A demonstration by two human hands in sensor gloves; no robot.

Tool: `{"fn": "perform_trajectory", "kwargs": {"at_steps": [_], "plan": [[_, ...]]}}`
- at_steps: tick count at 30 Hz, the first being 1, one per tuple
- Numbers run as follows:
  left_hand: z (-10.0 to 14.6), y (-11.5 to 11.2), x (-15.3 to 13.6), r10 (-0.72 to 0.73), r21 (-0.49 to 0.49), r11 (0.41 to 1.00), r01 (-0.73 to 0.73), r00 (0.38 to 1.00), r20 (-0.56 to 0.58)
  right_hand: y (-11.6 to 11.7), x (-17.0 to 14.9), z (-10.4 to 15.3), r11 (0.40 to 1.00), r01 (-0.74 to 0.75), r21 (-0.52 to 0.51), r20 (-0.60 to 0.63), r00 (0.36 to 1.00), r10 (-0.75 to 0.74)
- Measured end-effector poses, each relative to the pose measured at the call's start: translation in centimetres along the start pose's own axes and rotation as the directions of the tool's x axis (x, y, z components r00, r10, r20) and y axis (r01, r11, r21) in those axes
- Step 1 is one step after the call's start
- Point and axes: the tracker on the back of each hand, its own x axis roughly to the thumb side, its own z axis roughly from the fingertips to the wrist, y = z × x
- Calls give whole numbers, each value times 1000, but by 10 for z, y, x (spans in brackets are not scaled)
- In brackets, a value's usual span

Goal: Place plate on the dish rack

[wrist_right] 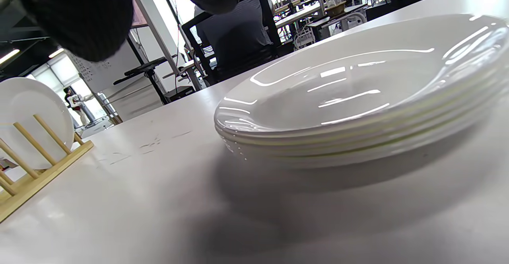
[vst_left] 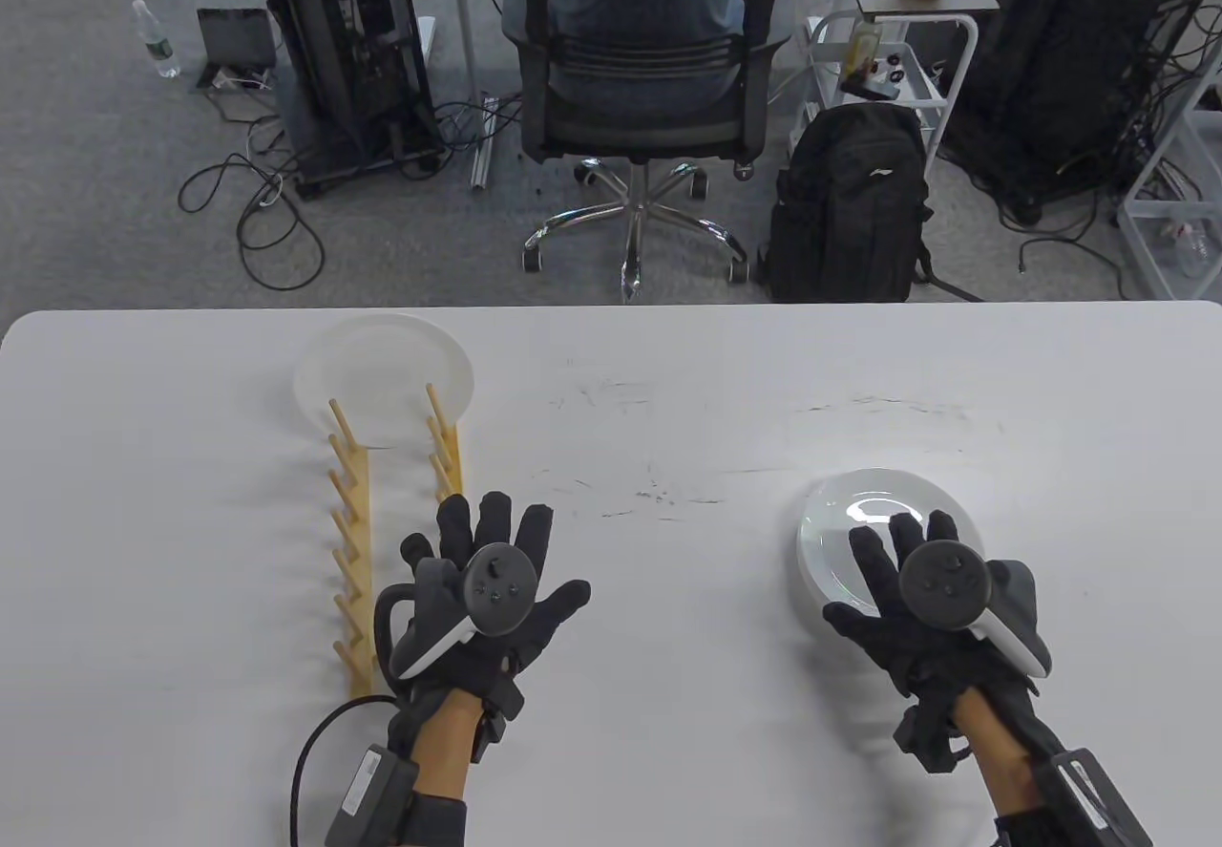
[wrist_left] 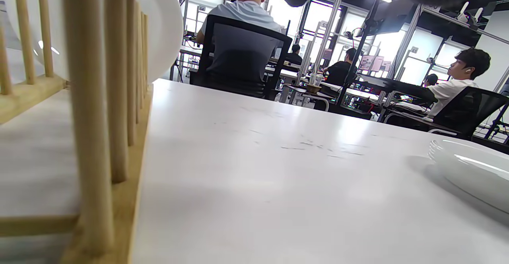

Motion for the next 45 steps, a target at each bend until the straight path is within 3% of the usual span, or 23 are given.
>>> {"fn": "perform_trajectory", "kwargs": {"at_steps": [5,11,16,19,22,25,28,32,34,39,41,45], "plan": [[0,0,-1,12,3,1000,-12,1000,3,-25,14,9,999,50,-9,11,999,-50],[0,0,-2,27,-7,1000,-27,1000,4,-84,34,20,987,138,-82,39,990,-136],[0,0,-2,36,-7,999,-36,999,10,-134,39,10,981,148,-124,-36,988,-153],[0,-1,-2,41,-9,999,-41,999,13,-144,19,-6,979,164,-123,-130,975,-180],[0,-1,-2,45,-12,999,-45,999,16,-135,-15,-17,976,158,-152,-252,948,-193],[1,0,-2,47,-5,999,-47,999,17,-104,-55,-19,964,78,-254,-356,919,-168],[1,0,-2,53,-1,999,-53,998,24,-61,-88,-19,973,-20,-228,-499,861,-99],[0,-5,1,41,-26,999,-40,999,36,-27,-111,-21,980,-38,-194,-618,781,-92],[0,-6,1,38,-33,999,-36,999,40,-23,-117,-23,994,-25,-103,-673,738,-52],[0,-6,-2,56,-33,998,-55,998,31,-10,-134,-27,993,112,-48,-695,710,-114],[0,-7,-2,54,-37,998,-53,998,30,-12,-135,-29,967,222,-121,-682,690,-244],[0,-7,-2,50,-38,998,-49,998,27,-33,-131,-17,965,153,-214,-681,684,-260]]}}
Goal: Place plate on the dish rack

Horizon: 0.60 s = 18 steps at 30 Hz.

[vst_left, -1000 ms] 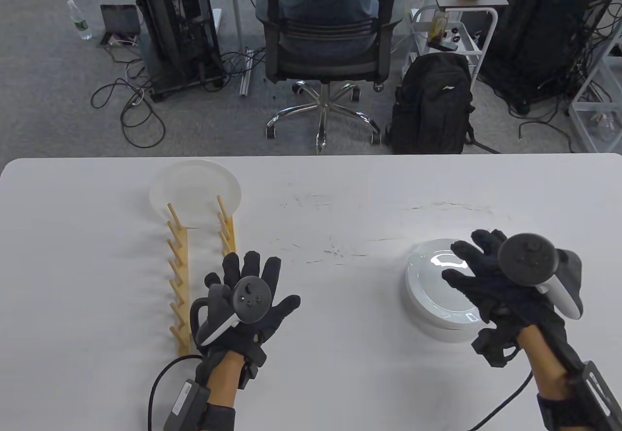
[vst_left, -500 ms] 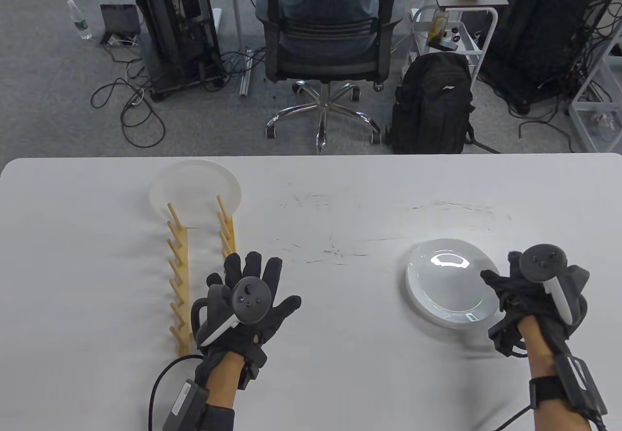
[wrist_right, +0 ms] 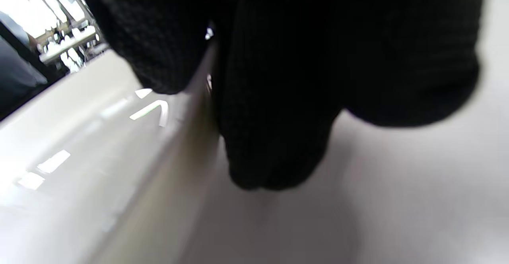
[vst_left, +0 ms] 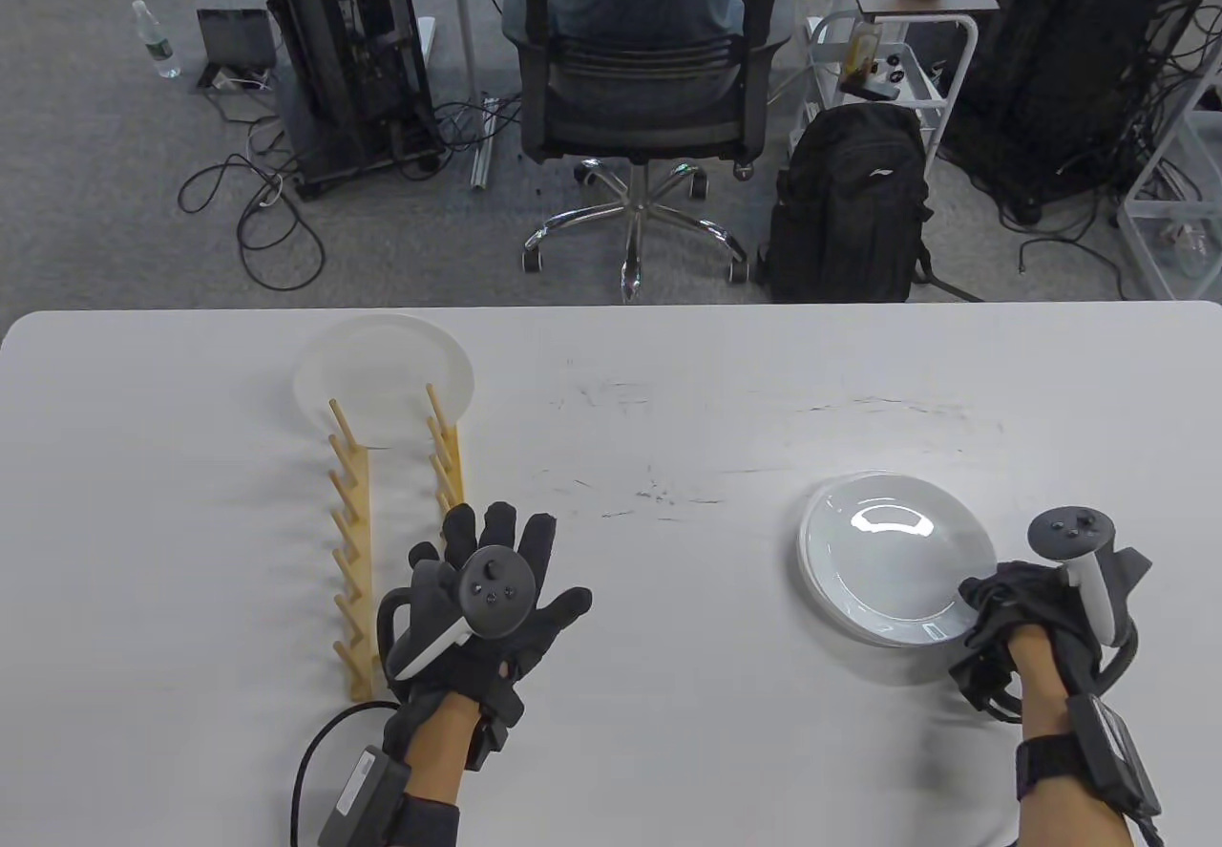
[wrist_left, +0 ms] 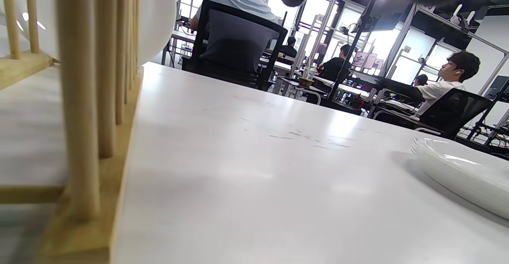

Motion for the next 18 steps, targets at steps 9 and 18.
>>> {"fn": "perform_trajectory", "kwargs": {"at_steps": [9,18], "plan": [[8,8,13,42,167,985,-48,998,44,-54,18,63,950,278,-139,363,907,-212],[13,-6,43,749,-179,663,-727,646,150,10,68,92,516,569,640,244,487,-839]]}}
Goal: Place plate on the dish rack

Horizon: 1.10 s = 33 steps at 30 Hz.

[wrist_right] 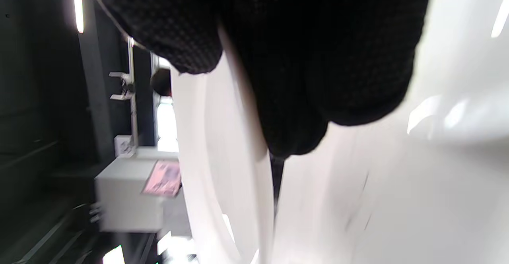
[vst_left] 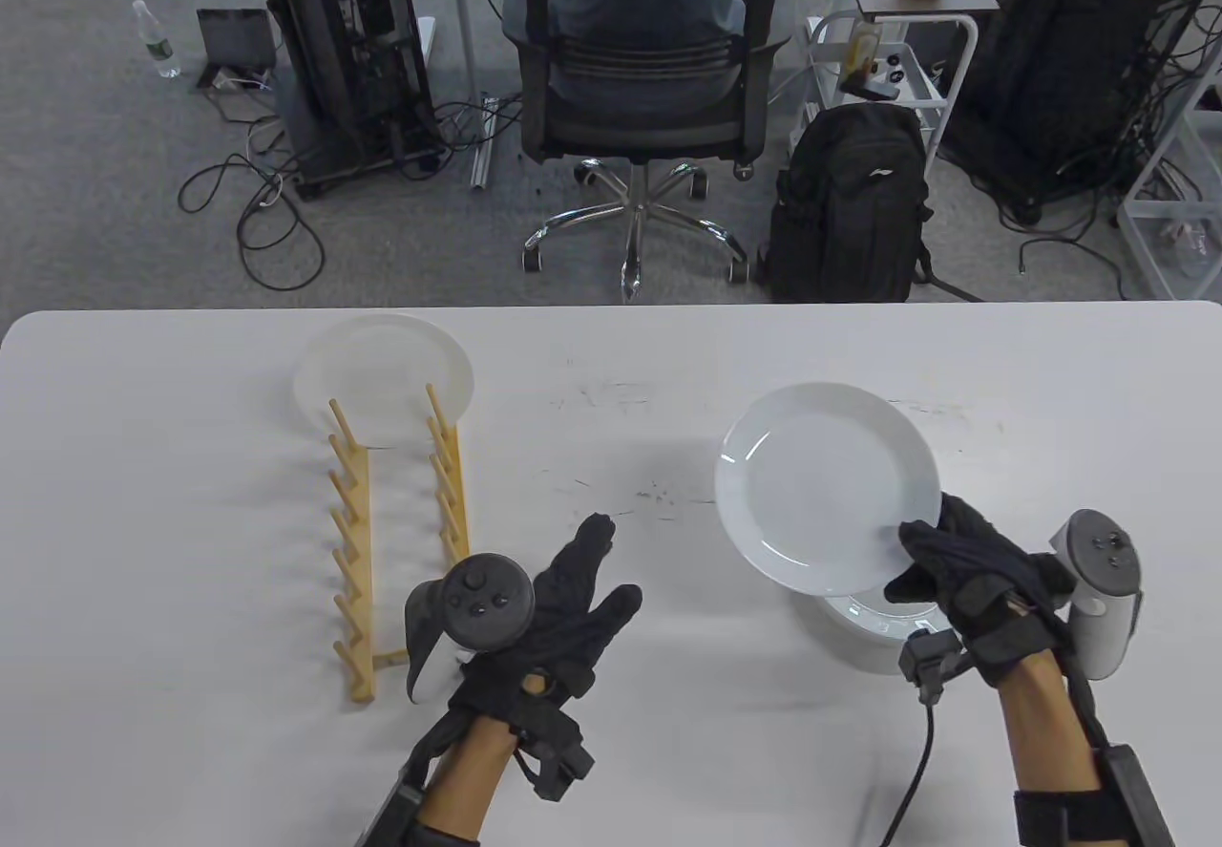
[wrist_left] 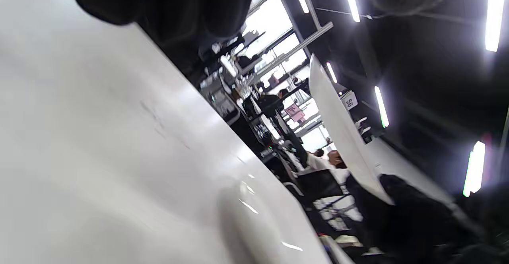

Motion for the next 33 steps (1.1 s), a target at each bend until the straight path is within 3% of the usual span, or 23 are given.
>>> {"fn": "perform_trajectory", "kwargs": {"at_steps": [3,6,7,9,12,13,15,16,17,18,19,20,23,25,27,31,33], "plan": [[-5,-12,-12,333,-131,935,-330,943,-3,35,-5,1,990,37,139,-30,999,-33],[-8,-21,-20,594,-232,770,-595,800,-81,67,-2,5,965,-150,215,30,989,147],[-7,-22,-22,626,-225,743,-631,773,-101,71,-2,6,957,-200,210,56,980,193],[-1,-13,-24,626,-53,771,-635,770,-122,76,3,8,947,-271,170,155,957,246],[6,26,-1,391,144,913,-383,920,-35,61,12,11,911,-412,3,181,896,404],[9,49,16,258,210,944,-253,966,1,52,14,12,862,-501,-79,181,843,506],[15,86,45,12,375,927,-16,1000,12,40,15,12,737,-651,-183,140,724,675],[18,112,65,-158,485,863,139,987,-1,33,14,11,653,-723,-226,99,649,754],[18,135,82,-343,565,763,314,937,-57,28,12,8,576,-779,-246,65,580,812],[17,147,88,-422,587,704,400,900,-106,25,10,7,540,-804,-250,45,547,836],[11,168,99,-527,598,607,524,828,-191,21,7,5,498,-832,-244,11,511,860],[6,178,103,-571,593,560,578,788,-229,19,5,4,490,-840,-235,-5,505,863],[-12,205,106,-743,514,304,802,538,-399,14,0,1,509,-834,-211,-27,526,850],[-22,214,98,-787,460,196,866,418,-453,12,0,0,498,-841,-212,-42,516,855],[-32,222,84,-790,414,161,896,368,-490,9,-1,0,492,-846,-206,-56,512,857],[-48,236,55,-756,349,219,911,385,-530,5,-3,-1,491,-852,-182,-78,510,857],[-56,238,40,-767,306,223,925,361,-530,4,-3,-2,489,-854,-176,-87,508,857]]}}
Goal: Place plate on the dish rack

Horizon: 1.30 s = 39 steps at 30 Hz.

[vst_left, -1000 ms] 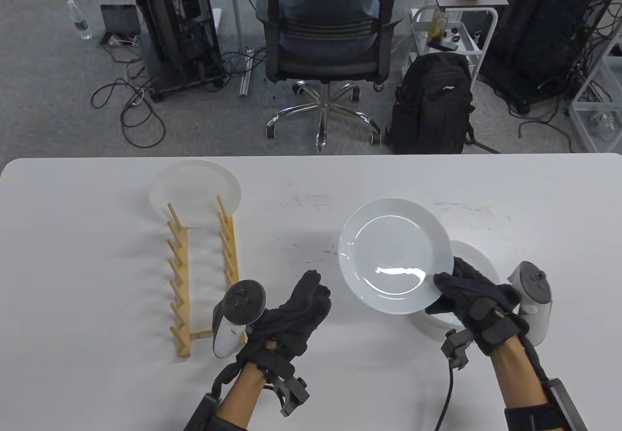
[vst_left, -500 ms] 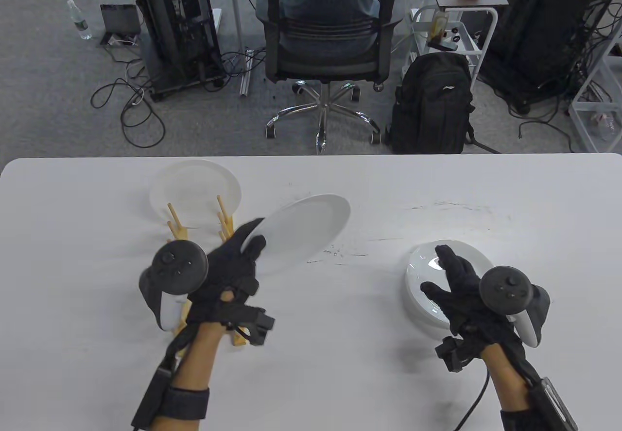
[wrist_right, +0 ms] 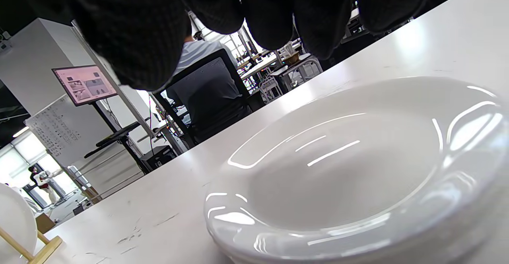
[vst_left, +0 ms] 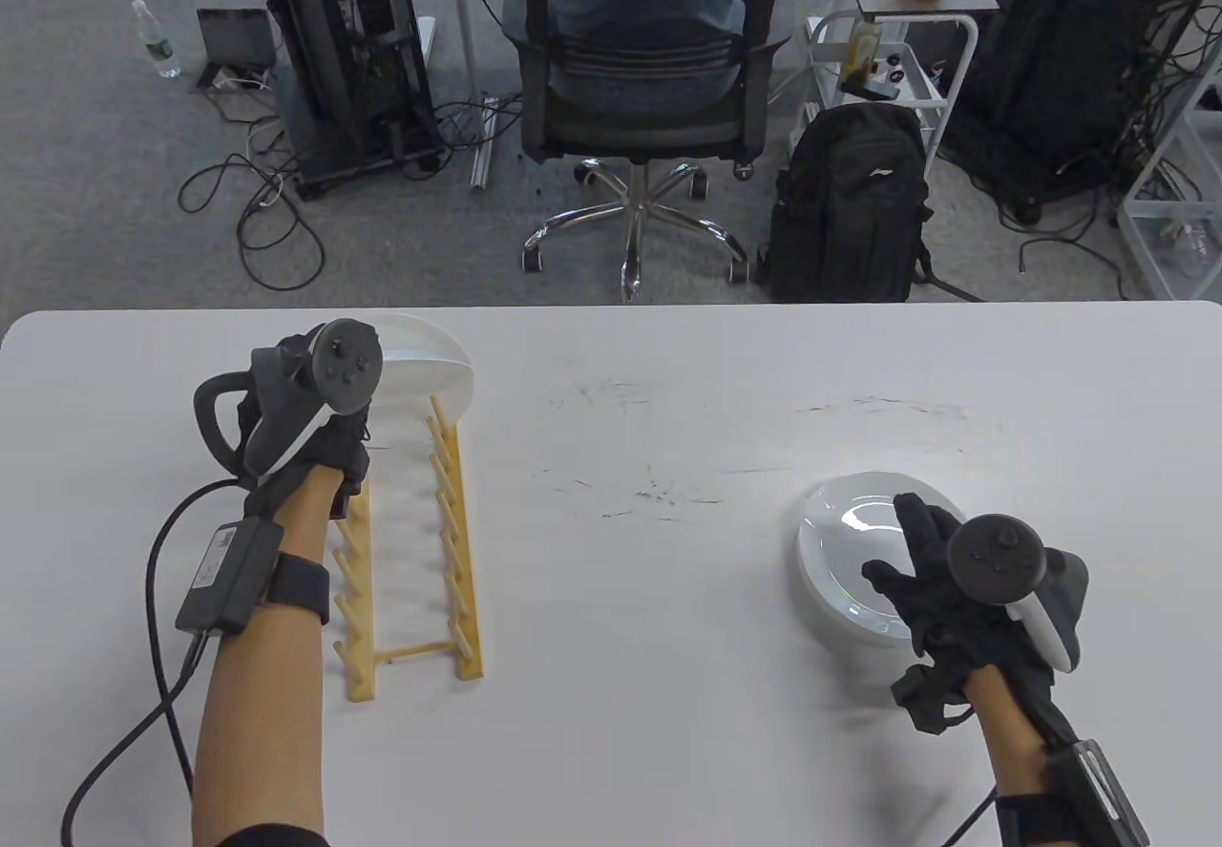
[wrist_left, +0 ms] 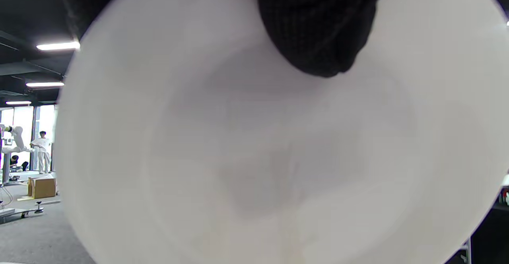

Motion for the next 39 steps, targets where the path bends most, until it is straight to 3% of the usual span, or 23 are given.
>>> {"fn": "perform_trajectory", "kwargs": {"at_steps": [6,12,19,25,31,35,39], "plan": [[-14,-40,-3,-73,-100,992,72,997,-5,2,-4,-2,1000,1,23,-19,1000,-1],[-27,-60,-1,-92,-188,978,89,996,-5,6,-4,-3,998,1,67,-27,1000,1],[-35,-71,4,-101,-224,970,97,995,-7,9,-3,-4,997,-9,79,-26,1000,11],[-35,-53,11,-93,-171,981,89,995,-17,9,-4,-4,996,5,90,-33,999,-2],[5,-10,13,-53,-86,995,54,999,6,8,-3,-4,996,14,94,-27,1000,-11],[58,11,15,33,-54,998,-34,999,-27,9,-6,-4,992,41,116,-26,999,-38],[105,10,28,171,-88,981,-172,985,-23,10,-7,-5,991,50,127,-31,998,-46]]}}
